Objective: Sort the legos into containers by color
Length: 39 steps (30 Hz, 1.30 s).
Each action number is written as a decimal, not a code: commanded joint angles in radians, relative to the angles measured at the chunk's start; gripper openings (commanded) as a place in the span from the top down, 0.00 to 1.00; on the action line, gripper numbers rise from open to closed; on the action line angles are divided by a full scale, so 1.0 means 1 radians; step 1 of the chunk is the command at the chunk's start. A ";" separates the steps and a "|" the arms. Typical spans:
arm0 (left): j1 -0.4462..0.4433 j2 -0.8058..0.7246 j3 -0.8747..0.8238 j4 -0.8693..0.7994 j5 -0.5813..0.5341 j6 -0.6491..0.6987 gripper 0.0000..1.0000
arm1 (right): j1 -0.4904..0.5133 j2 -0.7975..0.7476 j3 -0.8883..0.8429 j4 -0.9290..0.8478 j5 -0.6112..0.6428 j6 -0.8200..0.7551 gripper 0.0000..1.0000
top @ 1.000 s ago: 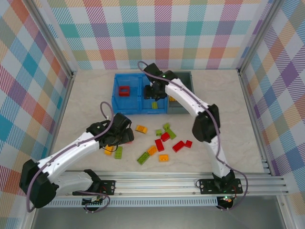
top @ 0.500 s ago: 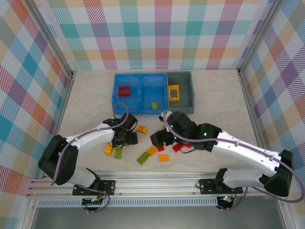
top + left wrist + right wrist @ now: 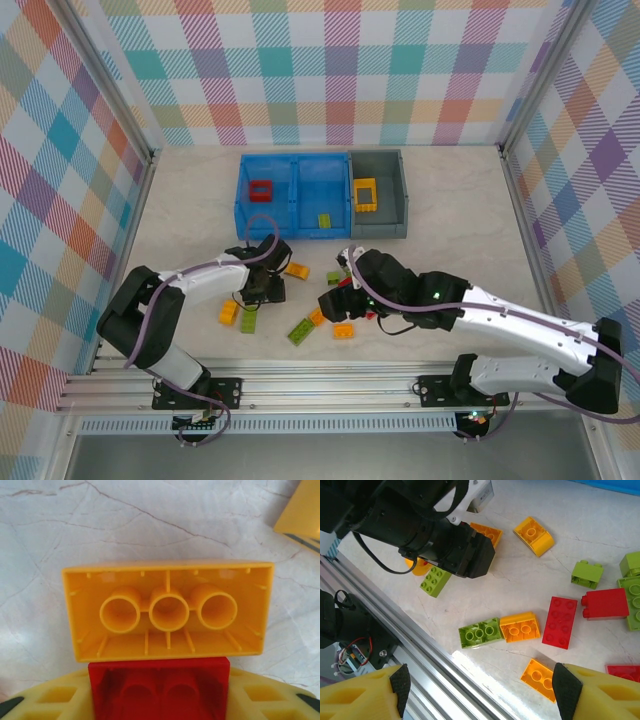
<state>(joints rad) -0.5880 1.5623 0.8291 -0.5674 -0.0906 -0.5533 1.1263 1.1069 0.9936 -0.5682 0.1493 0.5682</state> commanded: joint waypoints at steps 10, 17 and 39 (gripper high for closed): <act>0.027 -0.246 0.160 -0.222 -0.039 0.041 0.61 | 0.004 0.033 0.074 0.036 0.069 -0.010 0.25; 0.159 -0.047 0.458 -0.262 -0.007 0.159 0.60 | 0.005 0.140 0.137 0.196 0.140 -0.048 0.27; 0.277 0.522 0.925 -0.307 -0.105 0.198 0.44 | -0.006 0.242 0.188 0.250 0.154 -0.030 0.26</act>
<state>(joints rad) -0.3199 2.0823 1.7329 -0.8303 -0.1711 -0.3534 1.1252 1.3624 1.1877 -0.3374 0.2962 0.5243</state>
